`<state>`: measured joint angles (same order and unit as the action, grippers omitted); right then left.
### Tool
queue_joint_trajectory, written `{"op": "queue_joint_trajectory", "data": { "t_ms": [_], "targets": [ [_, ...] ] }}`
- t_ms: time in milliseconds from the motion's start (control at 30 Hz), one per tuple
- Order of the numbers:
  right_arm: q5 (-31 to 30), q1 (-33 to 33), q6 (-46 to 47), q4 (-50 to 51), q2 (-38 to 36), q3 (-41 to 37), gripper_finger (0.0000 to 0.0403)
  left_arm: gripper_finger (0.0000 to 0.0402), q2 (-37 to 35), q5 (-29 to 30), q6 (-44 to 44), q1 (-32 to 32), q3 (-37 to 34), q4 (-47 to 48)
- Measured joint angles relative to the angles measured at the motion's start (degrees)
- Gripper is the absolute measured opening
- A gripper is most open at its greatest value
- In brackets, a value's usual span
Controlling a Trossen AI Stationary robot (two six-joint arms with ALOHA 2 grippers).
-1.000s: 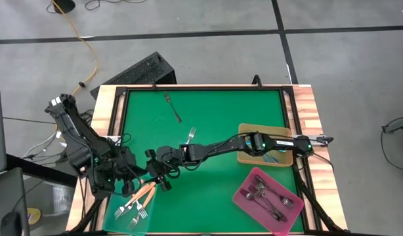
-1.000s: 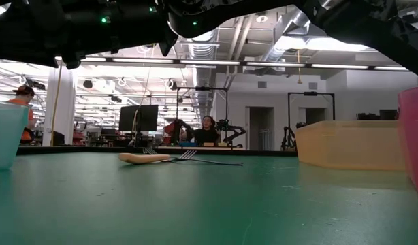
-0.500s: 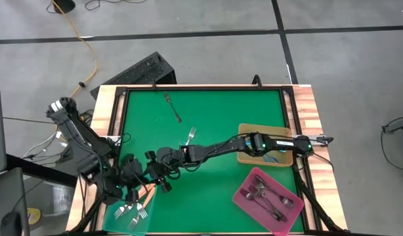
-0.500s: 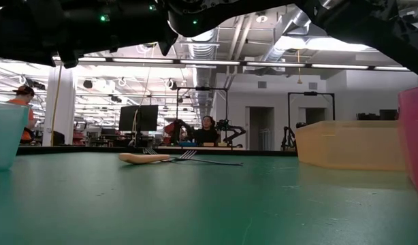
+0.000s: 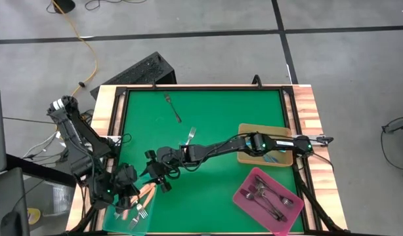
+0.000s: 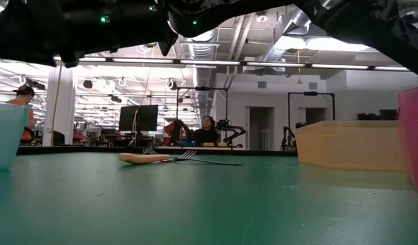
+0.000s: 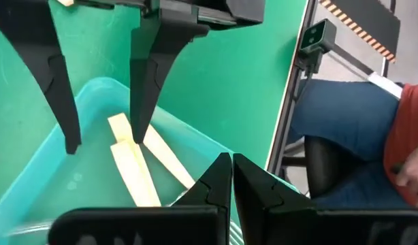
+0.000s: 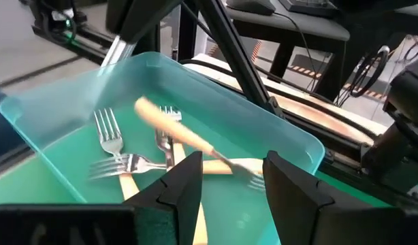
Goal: Sort silverware by color (type)
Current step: Put the blue fork into the orange bin
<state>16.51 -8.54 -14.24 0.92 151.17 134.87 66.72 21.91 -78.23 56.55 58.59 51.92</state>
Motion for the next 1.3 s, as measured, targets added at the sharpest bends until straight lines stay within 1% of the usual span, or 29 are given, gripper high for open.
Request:
{"op": "queue_joint_trajectory", "data": {
  "t_ms": [67, 167, 267, 333, 400, 467, 533, 600, 667, 733, 800, 900, 967, 1033, 1133, 1300],
  "targets": [
    [-0.12, -0.05, -2.60, 0.80, -0.05, 0.02, 0.0175, 0.0000, 0.00, 1.44, -1.37, 0.72, 0.00, -0.02],
    [-0.60, -0.08, -7.85, 6.72, -1.67, 0.02, 0.0175, 0.0000, 0.00, 5.65, -1.83, 2.08, 0.00, -1.25],
    [-5.71, 0.00, -12.10, 14.85, -5.17, 0.03, 0.0175, 0.0000, -0.18, 11.54, -0.19, 3.70, 0.54, -2.37],
    [-8.51, 0.68, -13.85, 17.42, -7.31, 0.20, 0.0175, 0.0000, -0.30, 16.58, 2.36, 4.47, 2.23, -2.58],
    [-10.21, 1.72, -14.63, 22.15, -10.10, 0.22, 0.0175, 0.0000, -0.54, 22.15, 6.28, 5.52, 4.32, -2.56],
    [-10.94, 2.97, -14.64, 23.03, -11.35, 0.26, 0.0175, 0.0000, -0.85, 27.64, 11.24, 6.30, 6.71, -2.63],
    [-11.12, 4.38, -14.64, 27.16, -13.28, 0.04, 0.0175, 0.0000, -1.10, 32.86, 17.34, 6.66, 9.05, -2.59],
    [-11.81, 5.93, -14.26, 27.61, -13.93, 0.15, 0.0175, 0.0000, -1.25, 37.78, 23.92, 6.67, 11.30, -2.54],
    [-13.87, 7.43, -12.38, 31.00, -15.40, 0.16, 0.0175, 0.0000, -1.29, 42.89, 29.63, 6.58, 12.93, -2.56],
    [-16.03, 9.12, -9.08, 33.38, -16.17, 0.12, 0.0175, 0.0000, -1.29, 46.62, 32.72, 6.01, 14.16, -2.44],
    [-16.78, 10.80, -5.28, 37.37, -16.70, 0.24, 0.0175, 0.0000, -1.44, 47.37, 35.27, 5.14, 14.96, -1.96],
    [-16.85, 13.19, 1.59, 43.97, -16.96, 0.13, 0.0175, 0.0000, -2.73, 46.81, 36.08, 4.57, 15.06, -1.14],
    [-16.78, 14.42, 4.21, 48.91, -16.96, 0.11, 0.0175, 0.0000, -4.04, 45.71, 35.50, 4.31, 15.08, -0.65],
    [-16.76, 15.33, 5.87, 51.82, -16.96, -1.04, 0.0175, 0.0000, -5.24, 44.48, 35.63, 4.24, 15.09, -0.23],
    [-16.75, 16.41, 7.39, 52.98, -16.86, -3.70, 0.0175, 0.0000, -7.89, 42.98, 37.77, 4.22, 14.16, -0.19],
    [-16.69, 17.73, 9.99, 48.51, -16.85, -7.91, 0.0175, 0.0000, -15.38, 43.07, 39.19, 2.63, 10.99, -1.04]
  ]
}}
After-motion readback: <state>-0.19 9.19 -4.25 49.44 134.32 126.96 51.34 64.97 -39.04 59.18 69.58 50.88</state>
